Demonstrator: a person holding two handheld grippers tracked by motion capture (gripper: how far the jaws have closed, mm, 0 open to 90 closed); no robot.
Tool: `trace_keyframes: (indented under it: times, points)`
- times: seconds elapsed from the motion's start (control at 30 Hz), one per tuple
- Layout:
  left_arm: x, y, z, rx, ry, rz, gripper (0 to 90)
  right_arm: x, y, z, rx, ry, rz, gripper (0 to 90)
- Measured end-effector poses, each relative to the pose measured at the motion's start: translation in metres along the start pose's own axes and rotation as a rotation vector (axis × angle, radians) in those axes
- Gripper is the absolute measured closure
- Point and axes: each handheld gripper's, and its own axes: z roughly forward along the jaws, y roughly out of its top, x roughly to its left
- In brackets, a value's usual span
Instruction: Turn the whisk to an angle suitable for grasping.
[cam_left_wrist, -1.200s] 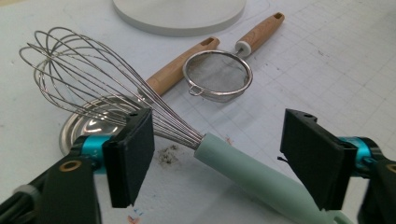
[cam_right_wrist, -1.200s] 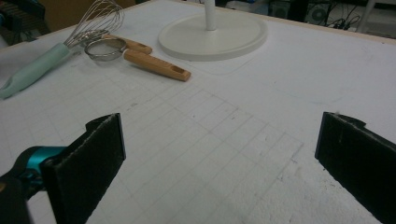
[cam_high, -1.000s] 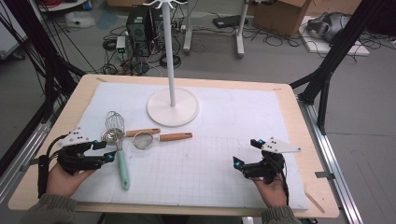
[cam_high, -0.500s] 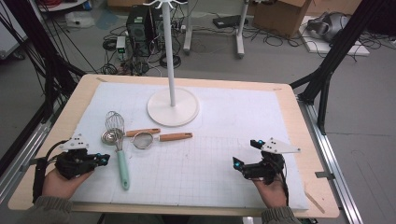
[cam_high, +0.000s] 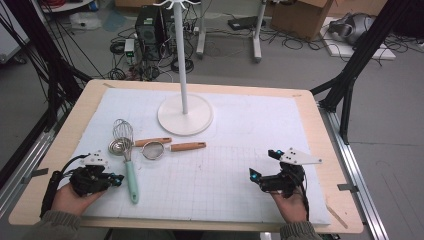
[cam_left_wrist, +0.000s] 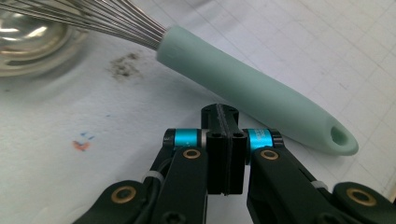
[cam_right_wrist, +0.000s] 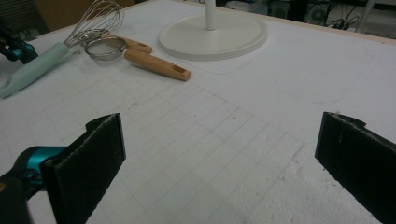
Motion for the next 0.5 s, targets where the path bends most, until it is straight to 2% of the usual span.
trace_keyframes:
  times: [0.23, 0.5]
  points:
    - [-0.0035, 0.0016, 0.0070, 0.024, -0.022, 0.010, 89.4, -0.0003, 0.0002, -0.0005, -0.007, -0.002, -0.009, 0.2]
    - [-0.0046, 0.0034, 0.0094, 0.028, -0.046, 0.015, 89.4, 0.0001, 0.0005, -0.0007, -0.009, -0.003, -0.008, 0.2]
